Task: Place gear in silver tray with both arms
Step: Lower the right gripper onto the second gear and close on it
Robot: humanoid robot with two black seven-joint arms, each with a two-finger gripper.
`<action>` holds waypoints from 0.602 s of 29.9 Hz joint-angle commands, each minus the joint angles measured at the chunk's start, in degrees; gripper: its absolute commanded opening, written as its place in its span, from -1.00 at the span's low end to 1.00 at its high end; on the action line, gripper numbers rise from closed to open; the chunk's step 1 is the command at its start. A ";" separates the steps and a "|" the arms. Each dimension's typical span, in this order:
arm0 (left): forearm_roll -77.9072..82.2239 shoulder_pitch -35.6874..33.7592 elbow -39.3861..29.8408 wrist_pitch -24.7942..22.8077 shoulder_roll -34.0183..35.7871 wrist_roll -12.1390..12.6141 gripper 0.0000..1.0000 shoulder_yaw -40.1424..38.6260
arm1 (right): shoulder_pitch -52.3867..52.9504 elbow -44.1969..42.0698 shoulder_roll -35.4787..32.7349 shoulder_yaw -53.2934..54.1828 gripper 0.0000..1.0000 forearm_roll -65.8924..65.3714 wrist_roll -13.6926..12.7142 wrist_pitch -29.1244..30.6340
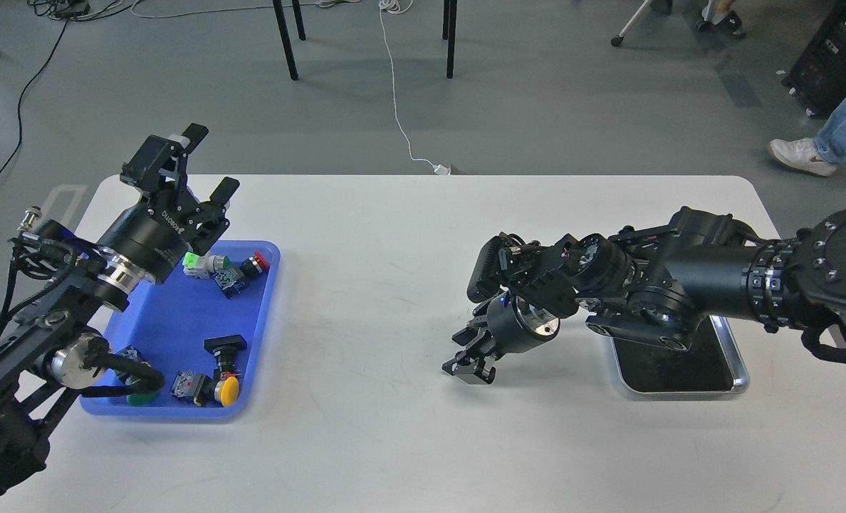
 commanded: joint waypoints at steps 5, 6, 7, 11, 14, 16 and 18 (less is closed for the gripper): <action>0.09 0.06 0.09 0.07 -0.66 0.07 0.96 0.11 | 0.23 0.63 -1.42 -0.20 -0.01 -0.21 -0.03 0.10; 0.09 0.06 0.09 0.07 -0.66 0.07 0.96 0.11 | 0.23 0.63 -1.42 -0.29 -0.11 -0.21 -0.03 0.10; 0.09 0.06 0.09 0.07 -0.66 0.07 0.96 0.11 | 0.23 0.63 -1.42 -0.20 -0.16 -0.21 -0.03 0.01; 0.00 0.06 0.09 0.07 -0.66 0.07 0.96 0.11 | 0.14 0.63 -0.98 -0.11 -0.18 -0.21 -0.03 -0.16; 0.00 0.06 0.09 0.07 -0.66 0.07 0.96 0.11 | 0.14 0.63 -0.54 -0.02 -0.18 -0.21 -0.03 -0.16; 0.00 0.06 0.09 0.07 -0.66 0.07 0.96 0.11 | 0.14 0.63 -0.28 -0.02 -0.18 -0.21 -0.03 -0.16; 0.00 0.06 0.09 0.07 -0.66 0.07 0.96 0.02 | 0.14 0.63 -0.27 -0.02 -0.18 -0.21 -0.03 -0.16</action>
